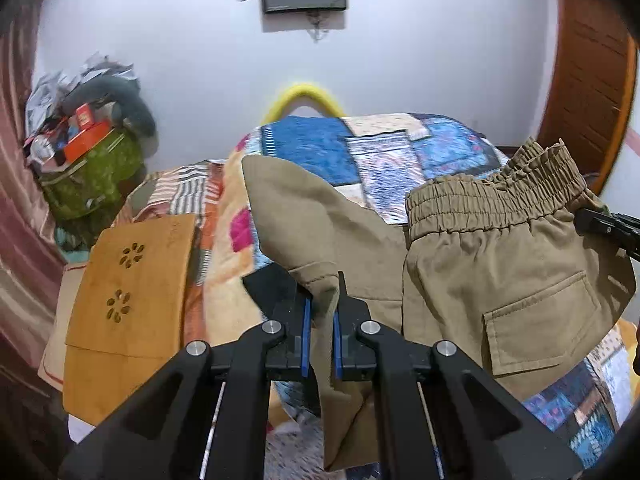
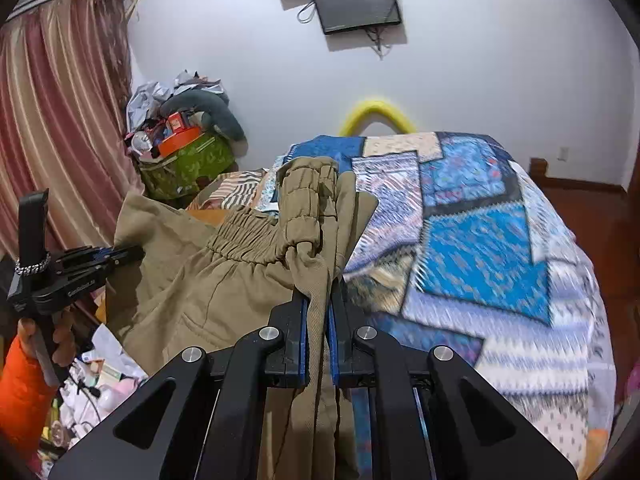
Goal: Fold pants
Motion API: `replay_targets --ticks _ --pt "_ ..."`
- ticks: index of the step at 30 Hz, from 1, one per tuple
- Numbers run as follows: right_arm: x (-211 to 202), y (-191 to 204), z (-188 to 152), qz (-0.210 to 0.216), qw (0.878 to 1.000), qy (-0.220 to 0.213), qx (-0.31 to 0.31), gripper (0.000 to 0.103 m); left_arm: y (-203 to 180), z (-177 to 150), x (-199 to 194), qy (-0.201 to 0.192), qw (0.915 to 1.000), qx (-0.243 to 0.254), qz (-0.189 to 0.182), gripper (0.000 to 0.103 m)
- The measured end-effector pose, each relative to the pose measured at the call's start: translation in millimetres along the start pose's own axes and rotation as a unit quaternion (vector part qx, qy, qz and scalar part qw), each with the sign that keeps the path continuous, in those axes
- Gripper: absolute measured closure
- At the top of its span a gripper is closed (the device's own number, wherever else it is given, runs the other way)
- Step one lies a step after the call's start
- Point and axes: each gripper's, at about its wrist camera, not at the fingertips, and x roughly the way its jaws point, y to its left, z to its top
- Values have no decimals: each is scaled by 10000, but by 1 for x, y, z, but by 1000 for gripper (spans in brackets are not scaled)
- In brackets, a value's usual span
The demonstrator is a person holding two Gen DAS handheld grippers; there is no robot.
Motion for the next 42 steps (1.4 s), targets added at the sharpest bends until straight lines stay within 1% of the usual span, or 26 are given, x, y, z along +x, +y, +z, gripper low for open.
replay_targets --ticks 5,9,14,18,21,22,23,25,27,29,31,32,33,34,36,39,42 --pt "42 4 12 119 9998 126 35 96 27 6 42 216 9994 -224 178 94" --pt "83 3 10 149 9994 318 57 96 39 1 82 471 9979 -358 264 94" --pt "130 -6 2 137 9973 698 156 96 49 -15 142 911 9942 -465 324 94" --pt "164 -17 -12 30 9936 1121 170 96 55 -35 187 1337 9887 -591 331 94" --pt "180 -26 -22 -55 9895 1428 236 96 60 -54 214 1668 9828 -709 360 94" --pt "182 -29 -24 -81 9887 1472 267 95 62 -60 222 1762 9808 -753 355 91" --pt "184 -30 -26 -120 9880 1516 280 95 65 -64 226 1828 9792 -815 345 86" --pt "183 -31 -29 -162 9873 1560 261 93 70 -70 232 2007 9743 -977 289 78" --pt "180 -30 -29 -256 9863 1624 165 89 75 -73 230 2037 9729 -1063 252 71" --pt "178 -29 -30 -331 9854 1665 115 85 75 -74 225 2067 9728 -979 356 61" --pt "174 -31 -28 -370 9854 1657 144 84 72 -75 215 2092 9733 -835 452 58" --pt "165 -30 -28 -358 9862 1606 178 82 70 -75 208 2106 9734 -791 432 56" --pt "161 -29 -26 -364 9869 1562 191 78 69 -75 203 2119 9734 -780 377 54" --pt "155 -28 -25 -365 9880 1487 182 76 67 -74 194 2106 9740 -788 295 49" --pt "134 -22 -21 -373 9910 1283 100 69 63 -68 166 1910 9783 -772 235 48" --pt "100 -9 -14 -366 9950 931 -51 68 54 -55 127 1600 9844 -703 200 48" --pt "54 9 -5 -276 9985 442 -194 68 41 -40 73 1129 9918 -582 100 48"
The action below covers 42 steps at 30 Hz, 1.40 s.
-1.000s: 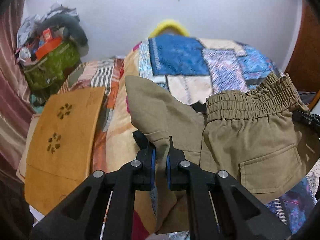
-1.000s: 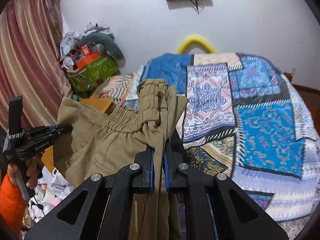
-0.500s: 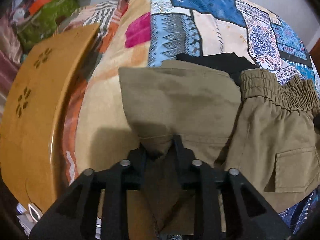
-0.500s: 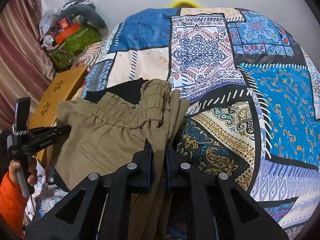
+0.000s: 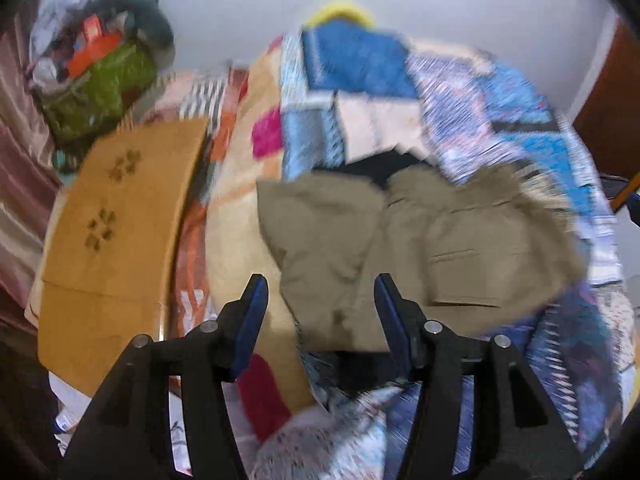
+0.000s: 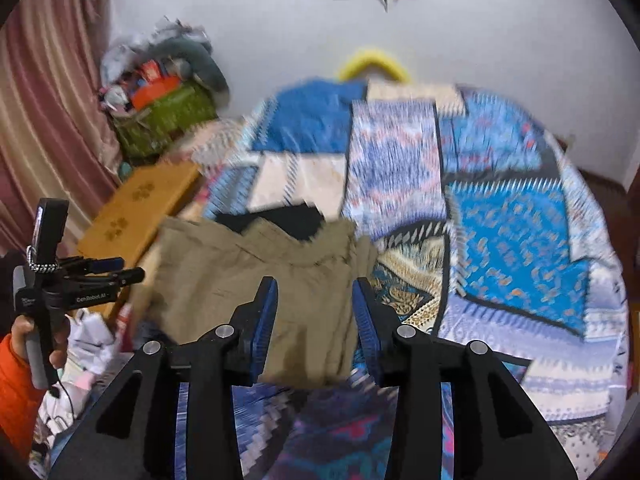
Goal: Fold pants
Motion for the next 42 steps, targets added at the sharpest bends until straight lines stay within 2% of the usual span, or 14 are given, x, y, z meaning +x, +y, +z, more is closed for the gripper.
replay_targets --ticks 2,4,8,10,14,16,19,21,25,29,42 --pt "-29 11 3 76 9994 -326 -70 67 -11 -2 -50 -507 9986 95 -92 48" --pt "-60 25 5 142 9975 -679 -161 60 -19 -4 -89 -898 9956 161 -204 47" --pt "-125 55 4 264 9886 -1437 -365 57 -36 -17 -176 -1764 9827 216 -530 39" --pt "-160 71 -1 316 9811 -1848 -486 57 -45 -29 -215 -2185 9739 297 -533 39" --pt "-204 96 -14 342 9685 -2362 -711 57 -58 -60 -280 -3035 9512 390 -384 38" --pt "-223 108 -24 285 9620 -2590 -810 57 -61 -78 -302 -3350 9409 372 -337 34" --pt "-240 120 -38 174 9548 -2845 -845 55 -62 -100 -322 -3643 9301 326 -347 25" --pt "-247 123 -46 126 9522 -2931 -852 41 -63 -108 -329 -3733 9266 310 -324 20" --pt "-251 127 -57 -108 9472 -3109 -773 18 -62 -124 -339 -3850 9219 287 -320 1" --pt "-253 128 -59 -260 9462 -3160 -650 2 -60 -132 -339 -3855 9217 279 -343 0" --pt "-259 131 -73 -327 9475 -3136 -532 1 -64 -146 -340 -3881 9205 311 -344 0"
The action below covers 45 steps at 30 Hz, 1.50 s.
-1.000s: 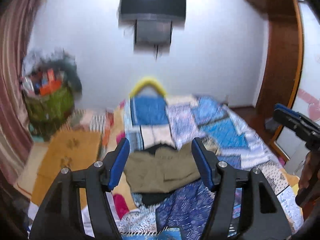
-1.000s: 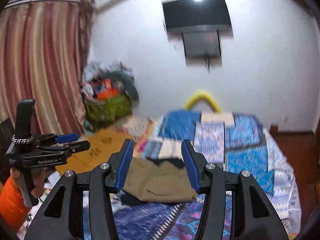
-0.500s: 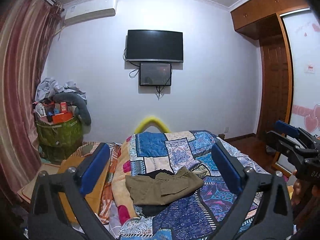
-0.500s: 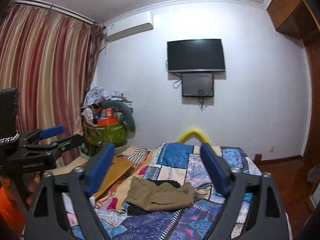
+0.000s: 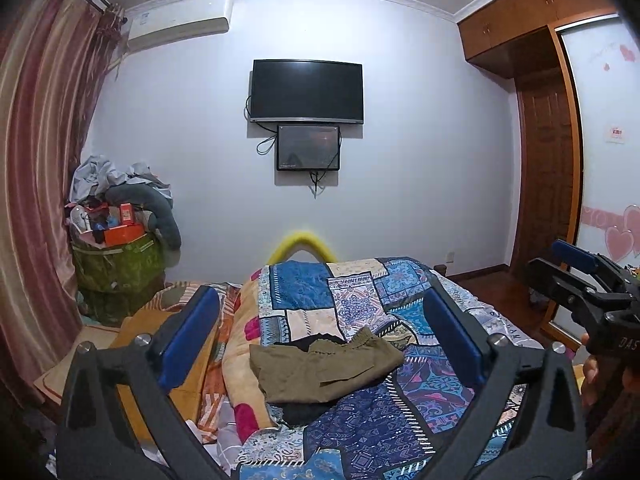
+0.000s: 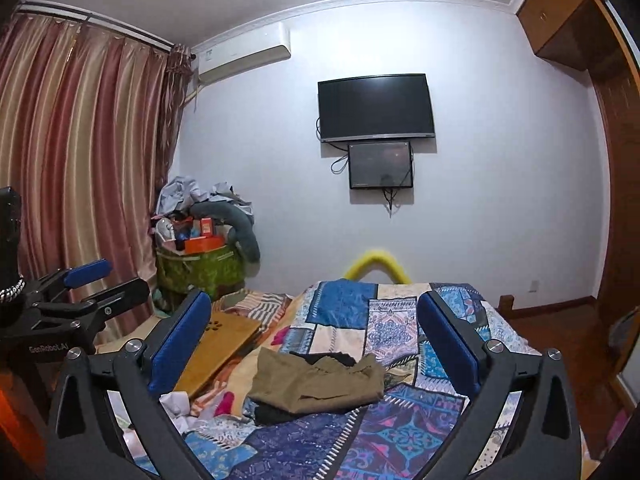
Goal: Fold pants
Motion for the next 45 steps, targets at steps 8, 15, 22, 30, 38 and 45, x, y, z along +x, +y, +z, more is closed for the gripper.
replay_targets --ticks 8,15,22,30,38,45 --pt "-2 0 -7 -7 10000 62 74 1 -2 -3 2 30 10000 4 6 0" --pt "0 0 -8 -51 9999 128 49 1 -4 -4 6 78 9999 -21 -60 0" --pt "-1 -2 -6 -65 9998 163 91 1 -5 -5 9 123 9999 -36 -95 0" --pt "-1 -2 -6 -81 9998 169 98 1 -1 -6 10 161 9998 -85 -121 0" --pt "-2 -1 -6 -64 9997 195 93 1 -1 -6 10 158 9998 -90 -129 0" --pt "-3 -2 -6 -54 9997 190 119 1 -3 -5 11 169 9997 -72 -163 0"
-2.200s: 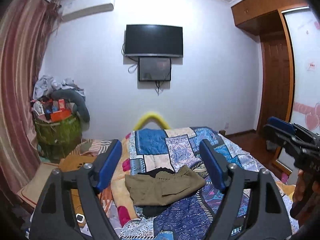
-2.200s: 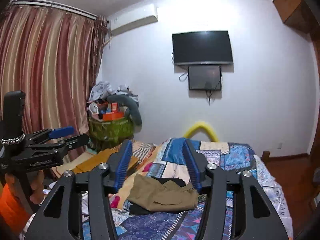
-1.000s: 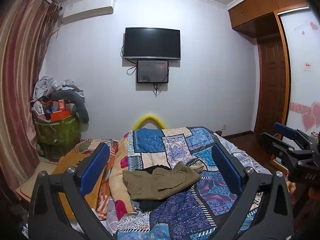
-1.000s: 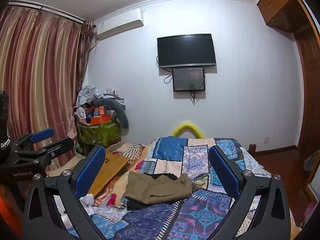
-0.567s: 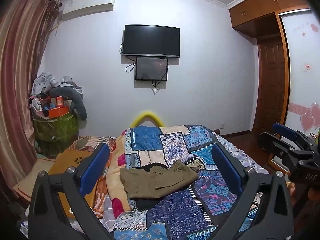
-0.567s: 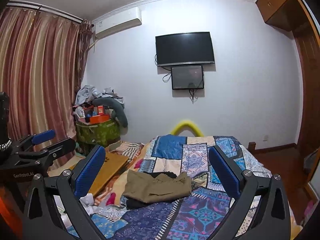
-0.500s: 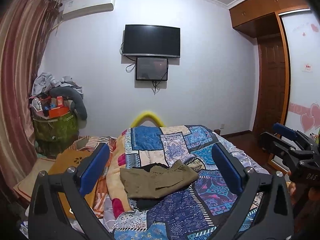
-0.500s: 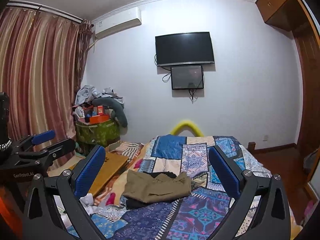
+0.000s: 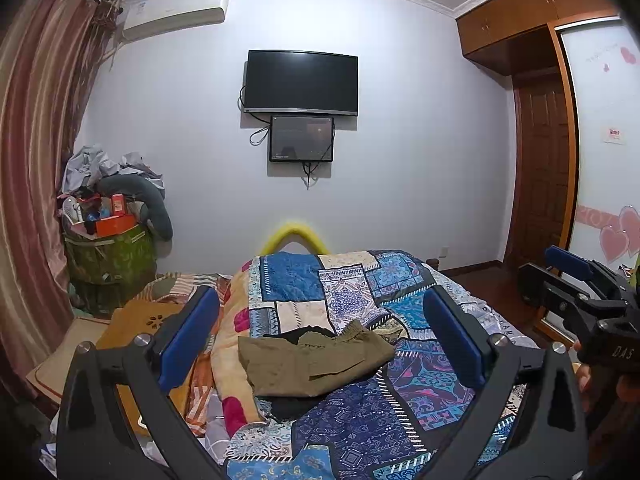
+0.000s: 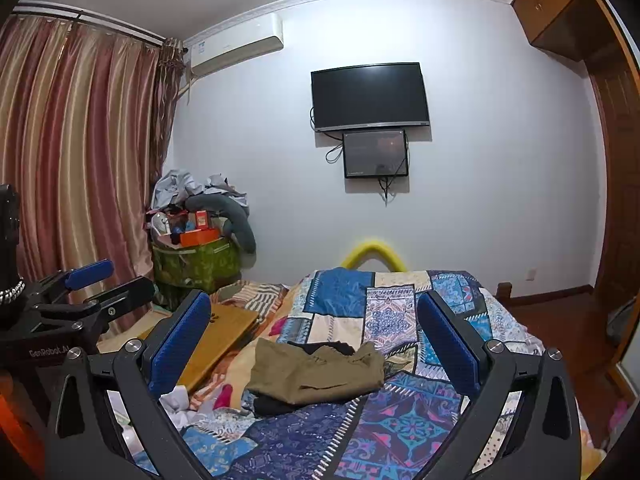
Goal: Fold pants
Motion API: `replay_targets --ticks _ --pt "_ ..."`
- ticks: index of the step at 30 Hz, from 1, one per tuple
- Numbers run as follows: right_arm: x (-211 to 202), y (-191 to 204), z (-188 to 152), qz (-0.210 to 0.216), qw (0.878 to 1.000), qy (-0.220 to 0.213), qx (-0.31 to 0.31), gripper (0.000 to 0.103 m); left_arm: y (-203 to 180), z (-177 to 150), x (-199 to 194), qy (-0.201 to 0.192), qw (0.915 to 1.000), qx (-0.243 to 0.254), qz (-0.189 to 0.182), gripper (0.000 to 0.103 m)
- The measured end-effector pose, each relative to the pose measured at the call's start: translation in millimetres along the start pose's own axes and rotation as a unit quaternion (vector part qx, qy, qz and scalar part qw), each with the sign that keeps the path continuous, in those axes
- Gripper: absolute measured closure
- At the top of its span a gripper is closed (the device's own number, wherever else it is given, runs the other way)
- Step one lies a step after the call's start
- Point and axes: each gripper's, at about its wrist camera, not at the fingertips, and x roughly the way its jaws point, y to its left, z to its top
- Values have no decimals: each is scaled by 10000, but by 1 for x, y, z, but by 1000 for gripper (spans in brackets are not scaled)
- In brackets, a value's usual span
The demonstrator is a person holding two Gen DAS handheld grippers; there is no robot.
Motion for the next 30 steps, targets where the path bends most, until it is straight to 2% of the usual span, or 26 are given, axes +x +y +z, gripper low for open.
replay_targets --ticks 9,15,30 --pt "-1 -1 0 1 10000 -6 10 0 -2 2 -1 -18 10000 10 -69 0" --pt "-1 -1 0 20 10000 12 19 0 0 2 2 120 9997 -59 -181 0" --pt "3 -5 -3 5 9999 136 77 0 -1 0 9 175 9997 -32 -178 0"
